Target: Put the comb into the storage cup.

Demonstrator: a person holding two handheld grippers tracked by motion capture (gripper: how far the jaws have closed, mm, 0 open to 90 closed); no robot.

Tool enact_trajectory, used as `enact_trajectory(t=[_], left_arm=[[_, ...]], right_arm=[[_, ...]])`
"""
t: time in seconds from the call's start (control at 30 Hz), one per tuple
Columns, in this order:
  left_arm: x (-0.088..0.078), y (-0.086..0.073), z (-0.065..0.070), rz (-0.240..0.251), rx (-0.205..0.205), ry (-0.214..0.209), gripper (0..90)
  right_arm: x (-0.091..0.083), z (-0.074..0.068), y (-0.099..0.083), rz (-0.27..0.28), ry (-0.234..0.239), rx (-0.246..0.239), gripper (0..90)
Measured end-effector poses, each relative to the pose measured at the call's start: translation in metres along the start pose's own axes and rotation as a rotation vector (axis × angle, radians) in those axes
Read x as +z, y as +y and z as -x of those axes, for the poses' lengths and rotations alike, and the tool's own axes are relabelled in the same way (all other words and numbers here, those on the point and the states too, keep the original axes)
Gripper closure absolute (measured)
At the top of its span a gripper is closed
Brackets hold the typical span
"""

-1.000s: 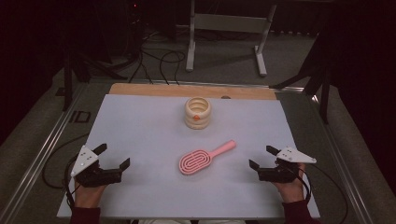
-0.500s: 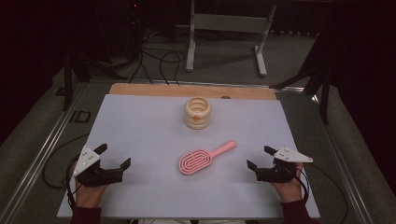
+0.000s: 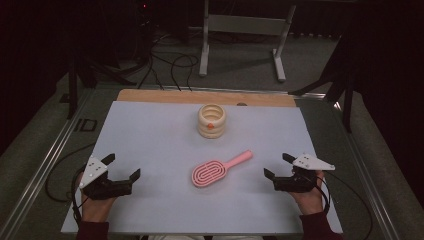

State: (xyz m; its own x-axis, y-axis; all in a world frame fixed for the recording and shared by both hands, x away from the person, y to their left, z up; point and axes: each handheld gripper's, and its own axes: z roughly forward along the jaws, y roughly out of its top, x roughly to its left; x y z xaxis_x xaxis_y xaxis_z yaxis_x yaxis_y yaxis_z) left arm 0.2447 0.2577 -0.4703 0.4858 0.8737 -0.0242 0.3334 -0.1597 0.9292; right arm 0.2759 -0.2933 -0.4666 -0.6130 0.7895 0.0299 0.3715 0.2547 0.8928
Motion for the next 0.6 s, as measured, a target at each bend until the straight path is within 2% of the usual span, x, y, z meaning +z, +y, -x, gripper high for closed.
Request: enact_trajectory(t=[0.6], left_arm=[[0.002,-0.001,0.002,-0.008,0.006,-0.003,0.0]], right_arm=[[0.009,0.001,0.023,0.005,0.021,-0.016,8.4]])
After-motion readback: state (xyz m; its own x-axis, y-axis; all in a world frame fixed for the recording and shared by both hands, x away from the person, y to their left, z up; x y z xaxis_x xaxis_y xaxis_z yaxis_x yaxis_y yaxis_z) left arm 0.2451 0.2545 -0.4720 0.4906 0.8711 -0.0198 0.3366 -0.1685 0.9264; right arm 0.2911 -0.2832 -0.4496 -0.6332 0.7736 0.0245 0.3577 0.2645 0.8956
